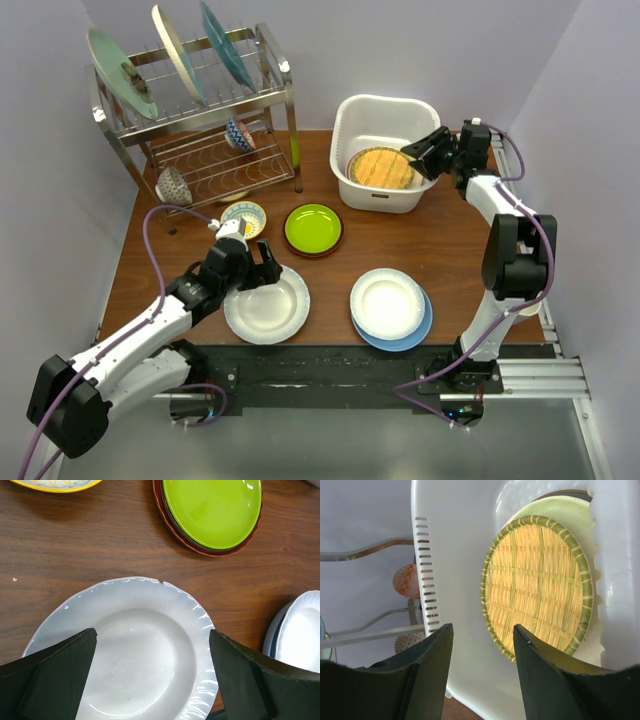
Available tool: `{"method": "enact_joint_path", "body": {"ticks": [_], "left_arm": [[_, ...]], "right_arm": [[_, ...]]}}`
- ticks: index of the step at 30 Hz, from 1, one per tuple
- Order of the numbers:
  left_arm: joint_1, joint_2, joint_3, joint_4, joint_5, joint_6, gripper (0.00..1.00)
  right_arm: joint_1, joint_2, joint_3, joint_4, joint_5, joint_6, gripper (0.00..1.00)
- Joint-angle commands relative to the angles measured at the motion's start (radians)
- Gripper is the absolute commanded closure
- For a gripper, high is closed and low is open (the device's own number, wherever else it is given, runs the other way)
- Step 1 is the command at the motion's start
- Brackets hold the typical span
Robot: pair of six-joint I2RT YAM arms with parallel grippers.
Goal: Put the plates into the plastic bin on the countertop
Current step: Place the plate in the plastic bin.
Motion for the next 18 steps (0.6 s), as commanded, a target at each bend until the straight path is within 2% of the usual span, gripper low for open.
{"method": "enact_joint_path", "body": {"ticks": [1, 10, 18], "left_arm": [[0.001, -0.025, 0.001, 0.013, -0.013, 0.007, 0.0], [0.0, -0.012, 0.003, 0.033, -0.006, 0.0, 0.0], [0.001, 0.005, 0.019, 0.043, -0.009, 0.0, 0.0]], "right_arm": [[0.0, -0.101, 0.051, -0.044, -0.008, -0.043, 0.44], [0.026, -0.261, -0.056, -0.082, -0.077, -0.092, 0.44], [0.249, -0.348, -0.122, -0.216, -0.013, -0.218, 0.44]]}}
